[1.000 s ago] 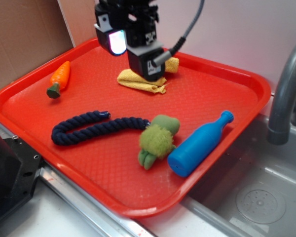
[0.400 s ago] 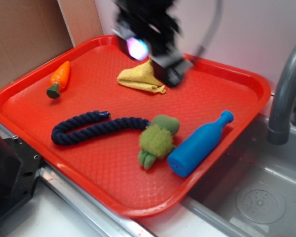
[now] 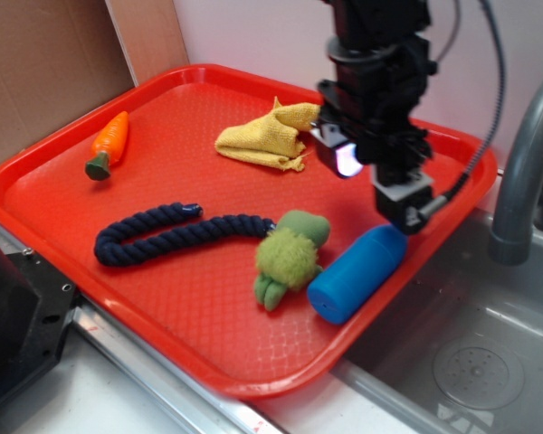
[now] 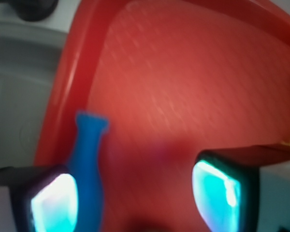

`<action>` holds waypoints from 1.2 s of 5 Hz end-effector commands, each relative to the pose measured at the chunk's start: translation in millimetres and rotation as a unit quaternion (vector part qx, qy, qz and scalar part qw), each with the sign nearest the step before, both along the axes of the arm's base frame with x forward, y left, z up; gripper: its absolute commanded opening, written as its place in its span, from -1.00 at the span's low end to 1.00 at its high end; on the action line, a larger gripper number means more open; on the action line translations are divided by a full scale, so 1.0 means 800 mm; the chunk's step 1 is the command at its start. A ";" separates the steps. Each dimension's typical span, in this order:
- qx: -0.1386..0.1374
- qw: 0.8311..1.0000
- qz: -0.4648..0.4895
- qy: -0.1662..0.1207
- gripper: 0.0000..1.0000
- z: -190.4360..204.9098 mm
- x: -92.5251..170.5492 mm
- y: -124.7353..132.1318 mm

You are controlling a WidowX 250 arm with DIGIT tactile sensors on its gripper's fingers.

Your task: Grab the blue bottle.

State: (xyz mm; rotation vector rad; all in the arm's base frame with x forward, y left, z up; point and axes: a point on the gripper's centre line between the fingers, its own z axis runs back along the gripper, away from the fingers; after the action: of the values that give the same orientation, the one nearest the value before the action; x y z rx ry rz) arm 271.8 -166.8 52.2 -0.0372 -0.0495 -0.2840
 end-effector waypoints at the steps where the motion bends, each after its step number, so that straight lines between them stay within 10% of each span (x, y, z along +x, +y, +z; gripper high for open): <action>1: -0.037 0.999 -0.018 -0.018 1.00 0.019 -0.063 -0.056; 6: -0.012 0.999 -0.026 0.038 1.00 -0.019 -0.075 -0.033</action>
State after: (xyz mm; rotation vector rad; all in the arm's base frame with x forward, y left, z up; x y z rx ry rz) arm 208.8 -189.0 31.6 -0.0614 0.0609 -0.3262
